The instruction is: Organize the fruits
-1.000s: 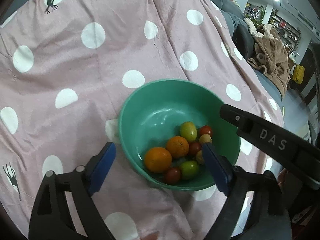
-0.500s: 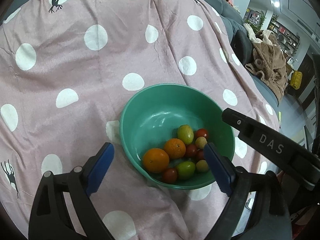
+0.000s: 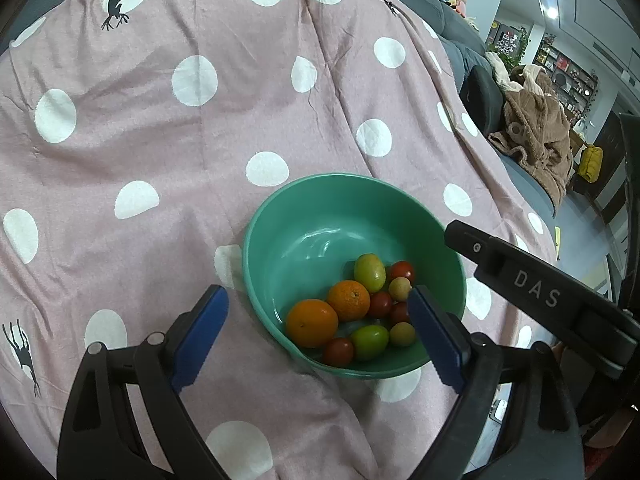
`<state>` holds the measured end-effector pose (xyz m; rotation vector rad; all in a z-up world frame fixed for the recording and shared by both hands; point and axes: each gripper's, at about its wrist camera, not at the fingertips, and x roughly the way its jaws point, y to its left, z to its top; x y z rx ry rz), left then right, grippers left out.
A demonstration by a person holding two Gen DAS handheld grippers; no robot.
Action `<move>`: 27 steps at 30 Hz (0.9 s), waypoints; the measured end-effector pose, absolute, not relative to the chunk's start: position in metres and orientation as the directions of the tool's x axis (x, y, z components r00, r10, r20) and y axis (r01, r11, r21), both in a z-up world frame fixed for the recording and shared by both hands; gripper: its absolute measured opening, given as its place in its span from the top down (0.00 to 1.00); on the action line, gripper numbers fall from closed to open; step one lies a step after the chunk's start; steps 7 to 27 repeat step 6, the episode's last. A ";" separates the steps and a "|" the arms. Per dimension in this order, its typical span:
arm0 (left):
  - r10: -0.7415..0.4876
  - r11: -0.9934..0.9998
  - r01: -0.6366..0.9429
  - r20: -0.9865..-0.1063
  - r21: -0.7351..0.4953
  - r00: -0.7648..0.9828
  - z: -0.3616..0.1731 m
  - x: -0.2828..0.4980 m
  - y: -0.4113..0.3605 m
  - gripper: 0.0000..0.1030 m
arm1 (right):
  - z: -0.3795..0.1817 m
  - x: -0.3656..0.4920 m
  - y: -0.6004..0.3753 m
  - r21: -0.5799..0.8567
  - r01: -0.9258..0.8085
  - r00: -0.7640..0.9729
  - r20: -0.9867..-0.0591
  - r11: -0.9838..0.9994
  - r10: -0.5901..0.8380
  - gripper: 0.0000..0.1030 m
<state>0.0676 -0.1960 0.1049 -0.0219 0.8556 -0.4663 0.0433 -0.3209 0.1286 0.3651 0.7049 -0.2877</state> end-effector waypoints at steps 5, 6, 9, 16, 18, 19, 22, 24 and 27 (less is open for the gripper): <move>-0.412 0.896 0.393 -0.720 -0.208 0.559 0.106 0.068 -0.195 0.11 | 0.129 0.044 -0.321 0.227 0.376 0.727 -0.673 0.899 -0.134 0.52; -0.412 0.896 0.393 -0.719 -0.208 0.559 0.106 0.068 -0.195 0.11 | 0.128 0.044 -0.321 0.228 0.375 0.727 -0.673 0.899 -0.132 0.52; -0.412 0.896 0.393 -0.719 -0.208 0.559 0.106 0.068 -0.195 0.11 | 0.128 0.044 -0.321 0.228 0.375 0.727 -0.673 0.899 -0.132 0.52; -0.412 0.896 0.393 -0.719 -0.208 0.559 0.106 0.068 -0.195 0.11 | 0.128 0.044 -0.321 0.228 0.375 0.727 -0.673 0.899 -0.132 0.52; -0.412 0.896 0.393 -0.719 -0.208 0.559 0.106 0.068 -0.195 0.11 | 0.128 0.044 -0.321 0.228 0.375 0.727 -0.673 0.899 -0.132 0.52; -0.412 0.896 0.393 -0.719 -0.208 0.559 0.106 0.068 -0.195 0.11 | 0.128 0.044 -0.321 0.228 0.375 0.727 -0.673 0.899 -0.132 0.52; -0.412 0.896 0.393 -0.719 -0.208 0.559 0.106 0.068 -0.195 0.11 | 0.128 0.044 -0.321 0.228 0.375 0.727 -0.673 0.899 -0.132 0.52; -0.412 0.896 0.393 -0.719 -0.208 0.559 0.106 0.068 -0.195 0.11 | 0.128 0.044 -0.321 0.228 0.375 0.727 -0.673 0.899 -0.132 0.52; -0.412 0.896 0.393 -0.719 -0.208 0.559 0.106 0.068 -0.195 0.11 | 0.128 0.044 -0.321 0.228 0.375 0.727 -0.673 0.899 -0.132 0.52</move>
